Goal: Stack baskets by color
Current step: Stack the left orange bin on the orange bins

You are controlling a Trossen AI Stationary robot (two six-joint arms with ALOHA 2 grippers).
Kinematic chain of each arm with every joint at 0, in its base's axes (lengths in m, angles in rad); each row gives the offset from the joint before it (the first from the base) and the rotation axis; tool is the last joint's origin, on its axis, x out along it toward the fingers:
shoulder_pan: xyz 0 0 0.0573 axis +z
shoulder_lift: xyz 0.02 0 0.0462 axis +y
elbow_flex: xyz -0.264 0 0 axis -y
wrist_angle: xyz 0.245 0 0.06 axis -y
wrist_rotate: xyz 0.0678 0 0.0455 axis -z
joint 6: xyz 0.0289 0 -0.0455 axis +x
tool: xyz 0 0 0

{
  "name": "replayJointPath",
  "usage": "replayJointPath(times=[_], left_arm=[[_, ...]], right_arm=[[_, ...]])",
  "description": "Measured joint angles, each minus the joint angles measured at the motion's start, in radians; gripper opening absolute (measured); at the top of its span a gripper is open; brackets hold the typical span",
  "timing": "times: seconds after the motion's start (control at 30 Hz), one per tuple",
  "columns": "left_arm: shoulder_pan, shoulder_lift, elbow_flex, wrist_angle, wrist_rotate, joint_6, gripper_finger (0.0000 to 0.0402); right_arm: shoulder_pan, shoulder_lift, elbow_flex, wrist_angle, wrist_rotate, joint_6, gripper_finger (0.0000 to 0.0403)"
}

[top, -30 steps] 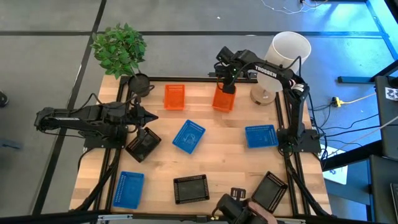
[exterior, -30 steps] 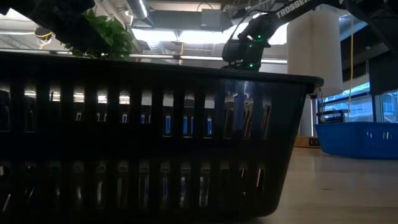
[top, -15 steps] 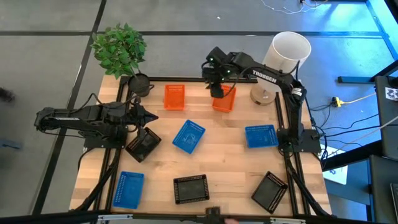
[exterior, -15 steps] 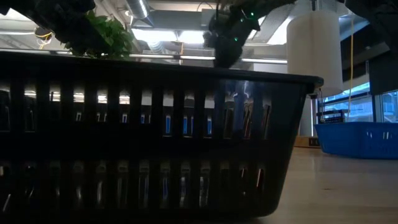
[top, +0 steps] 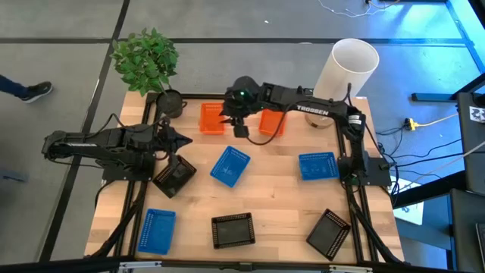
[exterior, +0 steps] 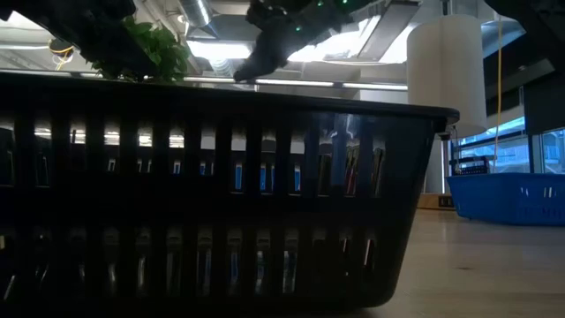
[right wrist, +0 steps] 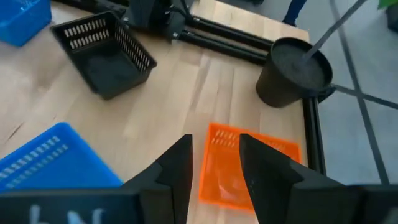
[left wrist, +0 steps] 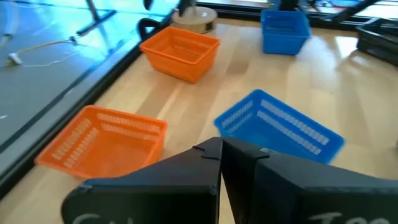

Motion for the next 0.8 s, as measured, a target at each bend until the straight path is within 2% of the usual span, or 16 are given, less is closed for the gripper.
replayJointPath(times=[0.1,0.3,0.67,0.8], left_arm=[[0.0,0.0,0.0,0.0,-0.055,0.001,0.0],[0.0,0.005,0.0,0.0,-0.167,0.002,0.0],[0.0,0.047,0.001,-0.001,-0.171,-0.024,0.0],[0.0,0.045,0.001,0.0,-0.171,-0.051,0.0]], right_arm=[[0.002,0.036,0.001,0.048,0.003,0.043,0.0132],[-0.01,0.127,0.041,0.031,0.001,0.129,0.0132],[-0.012,0.241,0.052,0.026,-0.03,0.156,0.0132],[-0.012,0.28,0.053,0.032,0.022,0.155,0.0132]])
